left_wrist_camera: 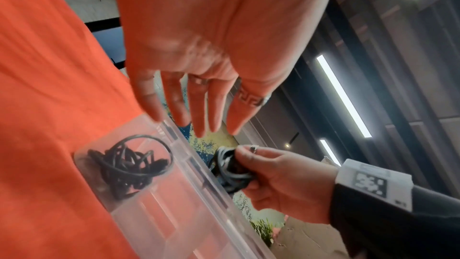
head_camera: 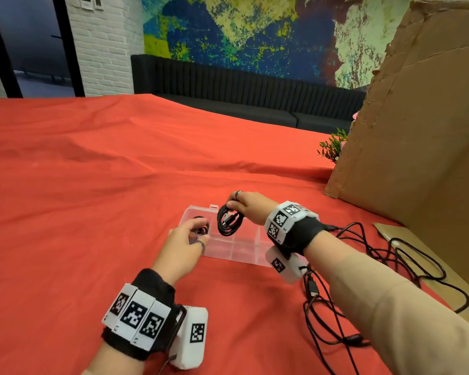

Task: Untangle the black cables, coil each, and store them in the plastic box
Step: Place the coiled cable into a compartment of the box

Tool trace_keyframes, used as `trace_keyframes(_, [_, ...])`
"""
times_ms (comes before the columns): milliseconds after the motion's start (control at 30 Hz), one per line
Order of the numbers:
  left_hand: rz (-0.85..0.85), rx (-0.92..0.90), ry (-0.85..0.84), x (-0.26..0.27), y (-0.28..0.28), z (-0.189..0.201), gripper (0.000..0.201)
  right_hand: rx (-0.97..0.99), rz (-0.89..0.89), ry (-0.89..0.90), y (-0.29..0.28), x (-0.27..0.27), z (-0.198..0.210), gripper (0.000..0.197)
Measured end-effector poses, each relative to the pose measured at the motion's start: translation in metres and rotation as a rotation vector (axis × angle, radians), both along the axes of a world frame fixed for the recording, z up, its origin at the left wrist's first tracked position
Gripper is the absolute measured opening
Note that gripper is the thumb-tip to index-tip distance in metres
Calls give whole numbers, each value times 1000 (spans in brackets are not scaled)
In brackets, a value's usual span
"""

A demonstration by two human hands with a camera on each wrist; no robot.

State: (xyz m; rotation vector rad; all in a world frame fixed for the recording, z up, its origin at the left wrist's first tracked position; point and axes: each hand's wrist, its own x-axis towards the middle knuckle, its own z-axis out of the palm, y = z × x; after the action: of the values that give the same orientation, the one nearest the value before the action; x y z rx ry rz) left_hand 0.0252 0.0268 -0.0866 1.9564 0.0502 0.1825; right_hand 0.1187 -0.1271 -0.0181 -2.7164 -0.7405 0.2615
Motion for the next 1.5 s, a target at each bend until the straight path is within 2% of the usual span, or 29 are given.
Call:
trace_keyframes(100, [-56, 8, 75, 2, 3, -4, 38, -150, 16, 53, 14, 3, -10, 31])
trace_keyframes(267, [-29, -73, 26, 2, 7, -5, 37, -284, 72, 149, 29, 1, -22, 32])
trace_keyframes(467, [1, -170, 23, 1, 8, -5, 38, -392, 103, 101, 32, -8, -23, 33])
trace_keyframes(567, [8, -180, 24, 0, 7, -4, 31, -413, 84, 83, 34, -12, -32, 36])
trace_keyframes(767, [22, -167, 17, 2, 9, -6, 41, -335, -12, 19, 34, -17, -42, 30])
trace_keyframes(967, [20, -173, 15, -1, 9, -3, 39, -264, -113, -82, 29, -18, -42, 36])
trace_keyframes(1100, [25, -170, 12, -2, 8, -2, 39, -206, -144, -140, 29, -18, -43, 22])
trace_keyframes(1267, [23, -168, 10, -2, 8, -2, 39, -390, -61, -216, 32, -20, -40, 24])
trace_keyframes(1367, [25, -169, 10, -2, 8, -2, 39, -524, -6, -171, 33, -19, -39, 29])
trace_keyframes(1500, [22, -180, 17, -2, 9, -2, 37, -483, 16, -92, 33, -19, -35, 27])
